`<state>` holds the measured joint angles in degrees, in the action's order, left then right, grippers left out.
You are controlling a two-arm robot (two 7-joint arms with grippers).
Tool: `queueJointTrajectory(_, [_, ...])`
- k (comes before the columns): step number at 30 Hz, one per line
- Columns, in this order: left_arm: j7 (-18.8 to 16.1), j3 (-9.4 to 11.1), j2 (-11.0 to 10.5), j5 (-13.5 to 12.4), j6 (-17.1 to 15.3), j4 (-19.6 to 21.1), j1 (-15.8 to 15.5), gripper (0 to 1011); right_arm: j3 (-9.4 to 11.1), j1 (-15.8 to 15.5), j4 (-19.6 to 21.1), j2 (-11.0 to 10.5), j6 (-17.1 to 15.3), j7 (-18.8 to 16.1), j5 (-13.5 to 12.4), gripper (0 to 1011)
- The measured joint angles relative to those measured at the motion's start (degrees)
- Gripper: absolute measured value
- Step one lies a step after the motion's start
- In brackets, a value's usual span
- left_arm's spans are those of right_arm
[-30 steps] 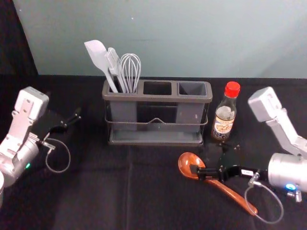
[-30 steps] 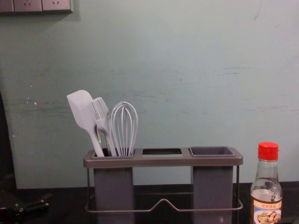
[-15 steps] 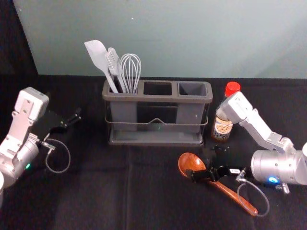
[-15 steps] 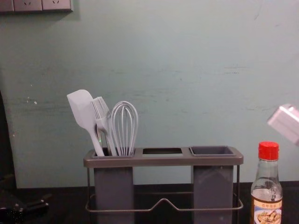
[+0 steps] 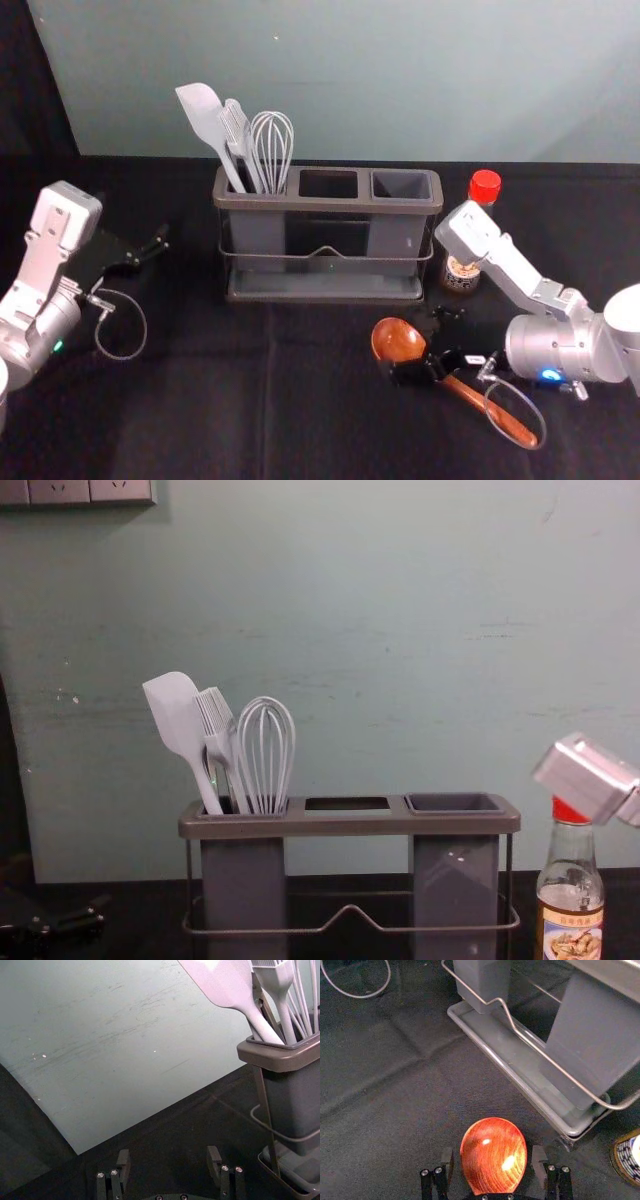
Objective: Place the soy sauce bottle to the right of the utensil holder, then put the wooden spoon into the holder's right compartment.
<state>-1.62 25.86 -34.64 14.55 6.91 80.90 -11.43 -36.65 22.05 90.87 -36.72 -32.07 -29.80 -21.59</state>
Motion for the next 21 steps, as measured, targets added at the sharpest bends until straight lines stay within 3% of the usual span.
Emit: queueJointTrajectory(21, [0.0, 0.0, 0.0, 0.0, 0.0, 0.0, 0.0, 1005, 0.29, 1.09, -3.66, 3.79, -0.61, -0.47, 3.2, 1003])
